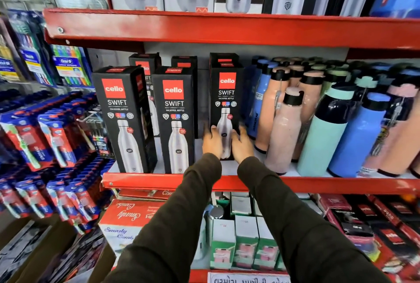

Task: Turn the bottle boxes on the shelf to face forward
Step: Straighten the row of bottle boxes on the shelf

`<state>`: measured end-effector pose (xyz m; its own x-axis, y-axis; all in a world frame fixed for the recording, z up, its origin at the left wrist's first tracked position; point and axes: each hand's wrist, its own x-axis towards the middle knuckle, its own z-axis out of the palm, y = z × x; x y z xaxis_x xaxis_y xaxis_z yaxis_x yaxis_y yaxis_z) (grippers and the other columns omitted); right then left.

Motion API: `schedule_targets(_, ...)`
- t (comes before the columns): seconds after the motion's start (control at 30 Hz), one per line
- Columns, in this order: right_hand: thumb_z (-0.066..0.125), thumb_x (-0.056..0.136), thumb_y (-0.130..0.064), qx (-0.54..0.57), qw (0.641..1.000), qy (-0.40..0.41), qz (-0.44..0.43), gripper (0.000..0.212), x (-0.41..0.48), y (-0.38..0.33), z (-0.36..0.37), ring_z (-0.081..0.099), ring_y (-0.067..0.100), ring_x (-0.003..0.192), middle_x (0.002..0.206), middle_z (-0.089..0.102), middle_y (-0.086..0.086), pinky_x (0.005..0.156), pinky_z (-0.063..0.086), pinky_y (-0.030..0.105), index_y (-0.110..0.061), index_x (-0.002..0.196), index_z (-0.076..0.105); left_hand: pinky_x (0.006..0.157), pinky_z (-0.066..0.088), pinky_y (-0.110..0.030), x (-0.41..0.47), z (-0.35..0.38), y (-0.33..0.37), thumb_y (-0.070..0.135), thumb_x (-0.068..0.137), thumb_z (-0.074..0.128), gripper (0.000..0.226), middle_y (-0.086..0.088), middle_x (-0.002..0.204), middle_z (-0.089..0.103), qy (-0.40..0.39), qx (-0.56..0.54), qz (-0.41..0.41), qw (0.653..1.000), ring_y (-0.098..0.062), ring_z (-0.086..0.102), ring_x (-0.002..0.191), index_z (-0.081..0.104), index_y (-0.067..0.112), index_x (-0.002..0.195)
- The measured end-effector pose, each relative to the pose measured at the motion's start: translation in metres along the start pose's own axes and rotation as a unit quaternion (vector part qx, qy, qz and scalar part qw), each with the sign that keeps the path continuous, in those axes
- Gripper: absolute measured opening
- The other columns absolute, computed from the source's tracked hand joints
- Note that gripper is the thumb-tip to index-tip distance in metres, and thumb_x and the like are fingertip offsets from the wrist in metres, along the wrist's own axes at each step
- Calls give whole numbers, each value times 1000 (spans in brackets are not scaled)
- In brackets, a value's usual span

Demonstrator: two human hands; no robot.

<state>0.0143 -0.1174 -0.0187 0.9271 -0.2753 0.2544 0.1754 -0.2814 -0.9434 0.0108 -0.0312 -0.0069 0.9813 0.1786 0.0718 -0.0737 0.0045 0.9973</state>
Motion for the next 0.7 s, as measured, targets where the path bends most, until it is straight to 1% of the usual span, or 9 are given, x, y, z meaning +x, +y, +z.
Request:
schedule_targets(0.07,39,99,-21,4,1000,8,0,42,2,3,1,44,30,130,143,48,13,92,29,23,-15,141,38,116,22,-31,4,-1,-2,32,103,28,51,-14,156,34,-9,2,-10,1000,-29,31,145,29,10,150)
schedule_targets(0.13,41,99,-21,14,1000,14,-5,40,3,6,0,45,30,129,142,49,12,94,28,23,-14,139,41,114,22,-27,5,-2,-4,30,103,31,49,-12,155,38,6,-9,-3,1000,-27,33,144,34,11,148)
schedule_targets(0.23,43,99,-20,19,999,27,-10,38,1,9,-4,49,25,123,138,52,12,93,30,21,-13,135,45,105,25,-20,2,-4,-6,28,103,35,45,-9,150,46,31,-16,2,999,-25,39,141,42,14,144)
schedule_targets(0.27,43,98,-21,19,999,30,-12,37,-1,9,-6,51,20,117,135,54,12,91,30,19,-13,134,46,104,25,-20,1,-5,-7,28,102,36,44,-8,149,47,33,-18,3,999,-25,40,140,44,14,143)
schedule_targets(0.33,45,98,-24,16,999,31,-14,36,-6,10,-9,49,12,106,133,56,10,89,31,19,-15,132,48,103,27,-20,-4,-6,-10,29,102,38,43,-8,146,50,38,-19,2,999,-25,43,138,46,15,142)
schedule_targets(0.5,46,97,-26,17,999,31,-28,34,-24,12,-19,46,7,104,128,56,4,90,32,21,-17,130,50,98,26,-18,-24,-9,-12,29,101,40,42,-7,143,54,60,-8,23,998,-24,46,135,50,15,139)
schedule_targets(0.6,48,96,-29,31,999,31,-31,34,-37,13,-25,48,7,104,117,55,-5,90,33,21,-19,128,51,99,28,-19,-40,-13,-13,31,100,42,42,-5,142,56,67,1,32,997,-22,47,134,51,17,138)
schedule_targets(0.7,49,95,-32,25,998,33,-44,31,-50,14,-29,52,7,100,109,55,-9,85,34,19,-24,124,53,98,29,-22,-53,-17,-15,36,98,44,42,-2,140,58,82,15,28,996,-21,49,131,54,22,136)
